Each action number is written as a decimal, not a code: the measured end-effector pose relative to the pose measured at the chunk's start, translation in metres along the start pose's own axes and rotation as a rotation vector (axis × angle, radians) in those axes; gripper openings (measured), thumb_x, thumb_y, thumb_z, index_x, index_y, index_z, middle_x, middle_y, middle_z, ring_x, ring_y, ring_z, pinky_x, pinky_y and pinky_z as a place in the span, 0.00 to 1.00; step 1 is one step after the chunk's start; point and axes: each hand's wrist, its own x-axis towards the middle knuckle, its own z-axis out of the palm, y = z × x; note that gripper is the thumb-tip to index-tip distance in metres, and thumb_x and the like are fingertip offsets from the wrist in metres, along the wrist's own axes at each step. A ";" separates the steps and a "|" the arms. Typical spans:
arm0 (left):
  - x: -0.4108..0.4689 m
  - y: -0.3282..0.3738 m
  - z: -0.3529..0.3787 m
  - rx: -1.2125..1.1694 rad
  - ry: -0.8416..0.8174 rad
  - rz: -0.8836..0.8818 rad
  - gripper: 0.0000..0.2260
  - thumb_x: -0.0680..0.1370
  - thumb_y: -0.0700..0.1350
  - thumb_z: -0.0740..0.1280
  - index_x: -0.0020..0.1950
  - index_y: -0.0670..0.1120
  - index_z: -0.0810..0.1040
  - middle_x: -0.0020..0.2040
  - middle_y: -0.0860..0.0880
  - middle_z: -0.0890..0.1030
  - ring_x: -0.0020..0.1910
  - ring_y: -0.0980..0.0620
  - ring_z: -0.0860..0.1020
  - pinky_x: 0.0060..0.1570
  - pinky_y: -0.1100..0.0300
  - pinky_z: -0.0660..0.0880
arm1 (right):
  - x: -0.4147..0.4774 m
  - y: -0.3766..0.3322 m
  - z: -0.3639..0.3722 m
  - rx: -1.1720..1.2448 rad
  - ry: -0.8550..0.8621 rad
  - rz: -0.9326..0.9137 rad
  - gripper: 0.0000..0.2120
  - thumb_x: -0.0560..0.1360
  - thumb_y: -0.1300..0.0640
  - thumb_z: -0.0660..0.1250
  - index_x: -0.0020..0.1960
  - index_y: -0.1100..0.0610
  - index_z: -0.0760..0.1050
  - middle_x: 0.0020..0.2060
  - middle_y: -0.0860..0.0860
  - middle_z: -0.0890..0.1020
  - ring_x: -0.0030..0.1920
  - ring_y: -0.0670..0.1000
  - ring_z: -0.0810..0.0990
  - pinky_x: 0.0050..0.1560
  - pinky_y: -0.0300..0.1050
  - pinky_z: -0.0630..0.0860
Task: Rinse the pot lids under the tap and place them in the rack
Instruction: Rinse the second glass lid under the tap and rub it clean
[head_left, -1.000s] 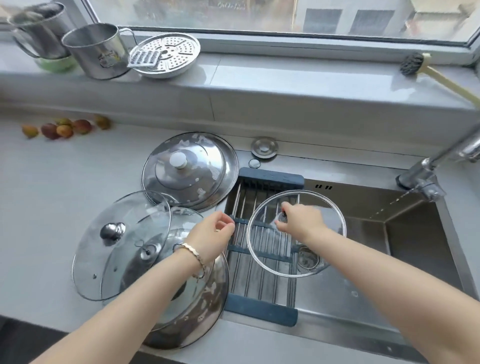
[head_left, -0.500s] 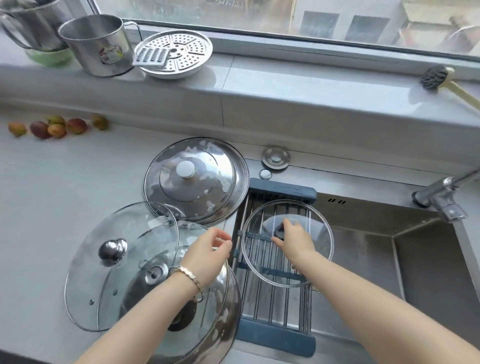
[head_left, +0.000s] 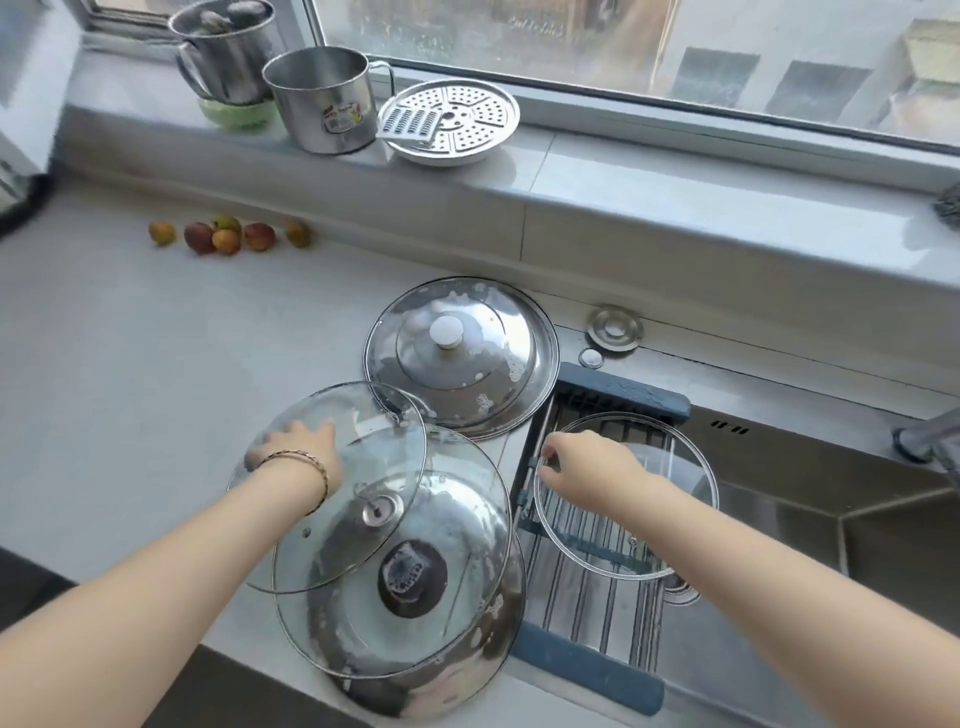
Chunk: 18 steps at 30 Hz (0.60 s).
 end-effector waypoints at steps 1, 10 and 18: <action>0.003 -0.003 0.006 -0.035 -0.002 0.024 0.16 0.79 0.46 0.52 0.67 0.48 0.64 0.67 0.39 0.65 0.64 0.38 0.68 0.60 0.47 0.70 | -0.002 -0.003 0.002 0.035 -0.015 0.003 0.16 0.77 0.50 0.57 0.62 0.55 0.71 0.54 0.53 0.79 0.53 0.56 0.78 0.51 0.49 0.76; 0.009 -0.017 0.020 -0.287 0.223 0.115 0.12 0.79 0.42 0.54 0.60 0.42 0.70 0.56 0.34 0.72 0.55 0.35 0.72 0.54 0.53 0.68 | -0.030 -0.018 0.024 0.326 -0.033 0.027 0.13 0.77 0.53 0.59 0.57 0.55 0.76 0.54 0.54 0.80 0.52 0.55 0.79 0.52 0.49 0.77; -0.070 0.041 -0.027 -0.335 0.487 0.484 0.08 0.76 0.44 0.61 0.52 0.43 0.70 0.44 0.44 0.68 0.34 0.43 0.71 0.35 0.56 0.68 | -0.052 0.009 0.006 1.029 0.128 0.195 0.27 0.80 0.43 0.52 0.63 0.65 0.70 0.51 0.60 0.80 0.49 0.55 0.81 0.53 0.49 0.79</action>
